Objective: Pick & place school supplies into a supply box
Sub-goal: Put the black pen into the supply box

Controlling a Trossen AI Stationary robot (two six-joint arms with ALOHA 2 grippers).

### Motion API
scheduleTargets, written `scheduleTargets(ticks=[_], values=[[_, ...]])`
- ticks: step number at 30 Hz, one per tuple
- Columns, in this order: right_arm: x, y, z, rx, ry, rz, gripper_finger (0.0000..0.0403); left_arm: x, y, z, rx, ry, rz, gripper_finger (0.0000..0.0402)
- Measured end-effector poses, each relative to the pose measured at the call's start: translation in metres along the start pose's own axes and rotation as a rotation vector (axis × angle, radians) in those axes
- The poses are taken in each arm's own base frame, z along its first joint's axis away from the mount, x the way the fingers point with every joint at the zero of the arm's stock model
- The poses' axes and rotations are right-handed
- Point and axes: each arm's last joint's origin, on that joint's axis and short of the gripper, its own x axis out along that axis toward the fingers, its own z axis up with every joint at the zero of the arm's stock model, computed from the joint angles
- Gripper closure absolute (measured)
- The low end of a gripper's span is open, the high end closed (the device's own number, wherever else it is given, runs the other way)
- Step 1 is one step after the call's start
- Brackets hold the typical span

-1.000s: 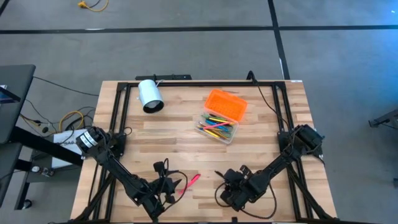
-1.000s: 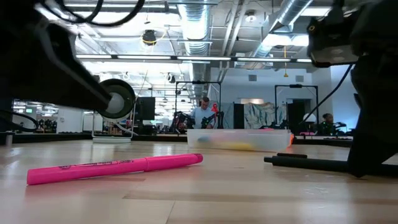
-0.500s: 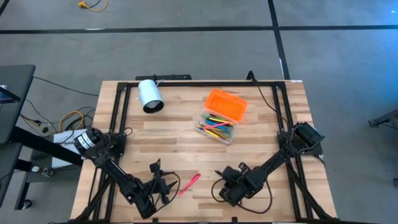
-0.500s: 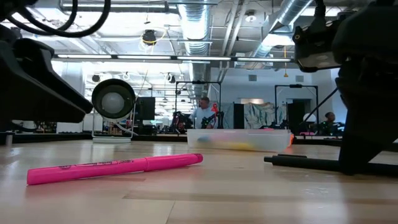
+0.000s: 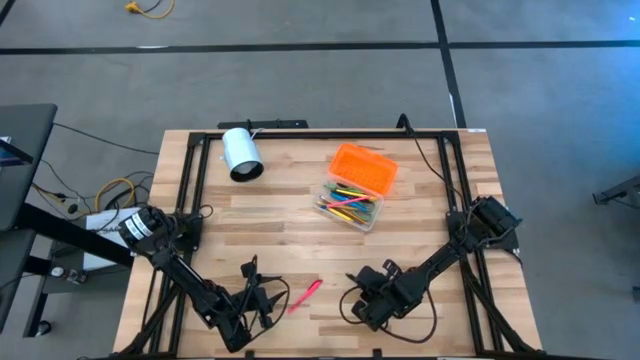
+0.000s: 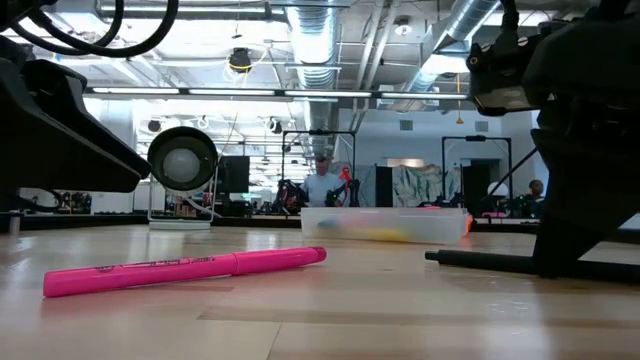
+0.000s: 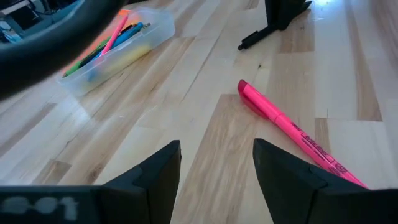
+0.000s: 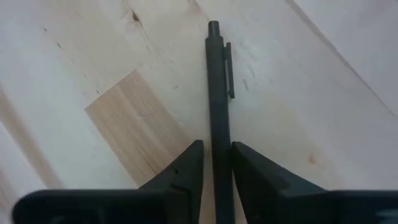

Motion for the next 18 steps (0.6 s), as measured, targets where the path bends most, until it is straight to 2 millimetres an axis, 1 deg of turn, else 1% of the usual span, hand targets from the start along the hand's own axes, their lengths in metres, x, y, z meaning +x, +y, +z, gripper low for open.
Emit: scheduleTargets(ticks=[6, 8, 11, 13, 18], values=[[-0.0008, 0.0011, -0.002, -0.062, -0.008, 0.006, 0.0388, 0.0, -0.0003, 0.0003, -0.003, -0.002, -0.002, 0.0209], [-0.0008, 0.0016, -0.0018, -0.083, -0.012, 0.011, 0.0391, 0.0, -0.0006, 0.0006, -0.007, -0.003, -0.003, 0.0209], [-0.0008, 0.0024, -0.0012, -0.1, -0.032, 0.014, 0.0377, 0.0, -0.0008, 0.0007, -0.009, -0.004, -0.004, 0.0209], [-0.0006, 0.0026, -0.0009, -0.118, -0.052, 0.009, 0.0376, 0.0, -0.0009, 0.0009, -0.012, -0.005, -0.004, 0.0209], [-0.0001, 0.0036, 0.0013, -0.148, -0.125, -0.007, 0.0395, 0.0, -0.0009, 0.001, -0.012, -0.006, -0.004, 0.0209]])
